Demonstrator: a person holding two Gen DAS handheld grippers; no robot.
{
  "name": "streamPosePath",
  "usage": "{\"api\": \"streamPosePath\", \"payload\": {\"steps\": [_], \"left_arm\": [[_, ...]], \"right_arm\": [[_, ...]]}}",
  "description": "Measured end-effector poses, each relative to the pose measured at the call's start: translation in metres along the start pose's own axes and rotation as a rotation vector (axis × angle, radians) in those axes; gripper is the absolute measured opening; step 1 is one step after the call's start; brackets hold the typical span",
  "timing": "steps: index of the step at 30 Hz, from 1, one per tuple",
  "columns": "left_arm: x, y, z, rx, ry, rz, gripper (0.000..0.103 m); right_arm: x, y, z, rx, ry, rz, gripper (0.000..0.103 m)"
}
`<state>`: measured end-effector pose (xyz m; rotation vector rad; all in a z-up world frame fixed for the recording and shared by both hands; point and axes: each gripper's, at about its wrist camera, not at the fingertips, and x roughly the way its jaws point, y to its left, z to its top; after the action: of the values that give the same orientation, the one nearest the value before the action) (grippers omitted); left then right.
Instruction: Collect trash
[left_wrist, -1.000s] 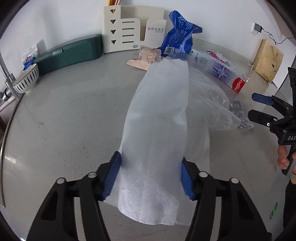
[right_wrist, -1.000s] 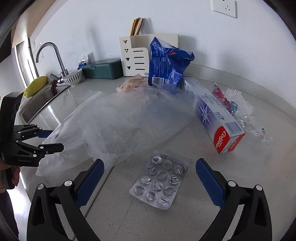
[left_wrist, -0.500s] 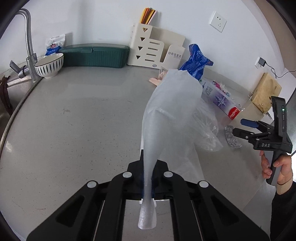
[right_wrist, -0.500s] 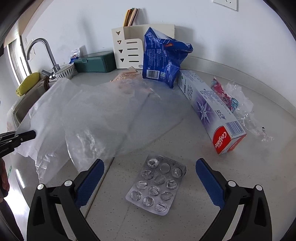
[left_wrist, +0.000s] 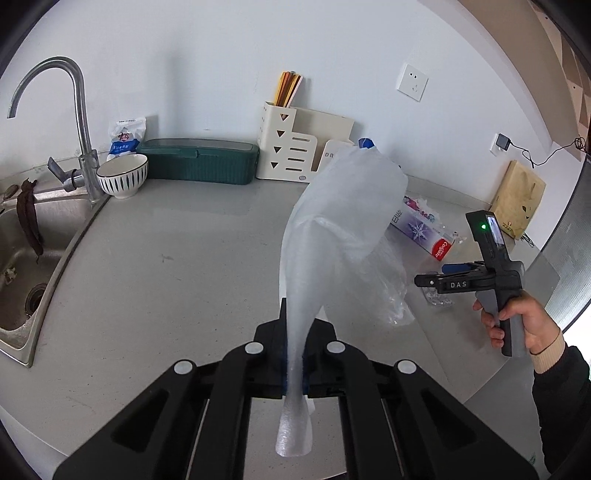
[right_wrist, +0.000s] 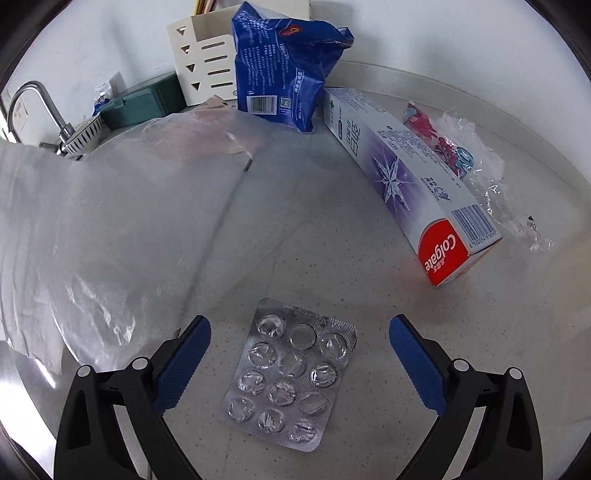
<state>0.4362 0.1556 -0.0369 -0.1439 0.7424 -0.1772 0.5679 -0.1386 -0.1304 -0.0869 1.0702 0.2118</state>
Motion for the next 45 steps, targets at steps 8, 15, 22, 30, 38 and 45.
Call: {"api": "streamPosePath", "payload": {"steps": [8,15,22,30,38,45], "left_arm": [[-0.017,0.011,-0.001,-0.014,-0.022,-0.004,0.005],[-0.035,0.013,-0.007,-0.018,-0.040,-0.013,0.005],[-0.048,0.013,-0.011,-0.019,-0.043,-0.027,0.006],[-0.055,0.012,-0.014,-0.024,-0.041,-0.039,0.005],[-0.068,0.005,-0.016,-0.007,-0.046,-0.043,0.006],[-0.075,0.005,-0.017,-0.008,-0.048,-0.049,0.006]], "right_arm": [[0.000,-0.005,0.007,0.047,0.043,-0.045,0.059],[-0.006,-0.010,0.003,0.089,0.050,-0.043,0.005],[-0.017,-0.016,-0.013,0.090,0.054,-0.022,0.011],[-0.052,0.022,-0.039,-0.063,0.004,0.064,0.073],[-0.038,0.041,-0.051,-0.151,0.140,0.105,0.061],[-0.043,0.041,-0.059,-0.187,0.180,0.143,0.047]]}}
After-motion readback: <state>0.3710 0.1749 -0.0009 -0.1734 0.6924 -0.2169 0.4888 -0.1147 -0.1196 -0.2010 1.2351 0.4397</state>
